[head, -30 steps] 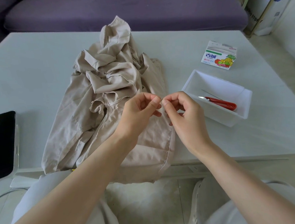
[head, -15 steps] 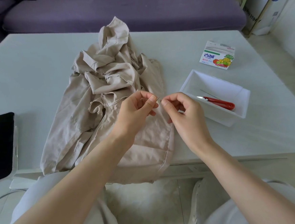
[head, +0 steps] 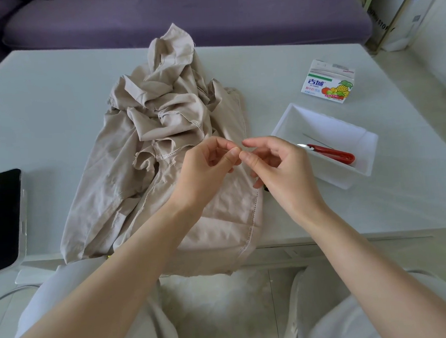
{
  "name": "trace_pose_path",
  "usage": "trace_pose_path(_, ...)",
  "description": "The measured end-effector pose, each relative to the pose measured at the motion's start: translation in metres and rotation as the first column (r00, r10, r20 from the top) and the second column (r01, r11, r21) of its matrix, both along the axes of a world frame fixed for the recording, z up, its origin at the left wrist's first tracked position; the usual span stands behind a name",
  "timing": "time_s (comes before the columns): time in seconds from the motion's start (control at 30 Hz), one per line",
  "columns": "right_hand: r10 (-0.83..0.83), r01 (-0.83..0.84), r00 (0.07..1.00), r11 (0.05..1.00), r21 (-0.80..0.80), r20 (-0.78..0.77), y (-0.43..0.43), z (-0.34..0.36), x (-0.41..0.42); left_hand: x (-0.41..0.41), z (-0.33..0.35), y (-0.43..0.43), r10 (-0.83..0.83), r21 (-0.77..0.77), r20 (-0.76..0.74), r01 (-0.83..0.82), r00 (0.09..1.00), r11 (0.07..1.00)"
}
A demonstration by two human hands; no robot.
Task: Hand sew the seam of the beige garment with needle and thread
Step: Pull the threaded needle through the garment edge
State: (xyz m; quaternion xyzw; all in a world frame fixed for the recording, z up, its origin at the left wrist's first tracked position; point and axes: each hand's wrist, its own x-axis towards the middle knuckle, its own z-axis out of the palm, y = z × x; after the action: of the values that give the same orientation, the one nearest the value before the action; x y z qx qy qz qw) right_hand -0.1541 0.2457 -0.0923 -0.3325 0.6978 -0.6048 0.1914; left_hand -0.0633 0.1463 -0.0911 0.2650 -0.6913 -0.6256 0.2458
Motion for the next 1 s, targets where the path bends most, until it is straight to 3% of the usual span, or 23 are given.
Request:
trace_pose_path(0.2,-0.026,0.026,0.999,1.0,-0.002,-0.021,0.0024,0.0039,0.0002,0.0008,-0.0004,0.0008,0.026,0.016,0.0,-0.026,1.0,1.0)
trace_pose_path(0.47,-0.103,0.107,0.989,0.994,0.038,-0.103,0.0042,0.0024,-0.0021,0.0032,0.001,-0.0014,0.059,0.162,0.009,-0.06,0.998,0.985)
trace_pose_path(0.67,-0.105,0.106,0.994,0.994,-0.007,0.026,0.0029,0.0038,0.0052,0.0031,-0.0002,0.0023,-0.009,0.274,0.005,0.008,1.0,0.962)
trace_pose_path(1.0,-0.064,0.064,0.994,0.998,-0.006,0.083,0.0028,0.0049,0.0043,0.0031,-0.0001,0.004,-0.047,0.191,0.027,0.041,0.999,0.981)
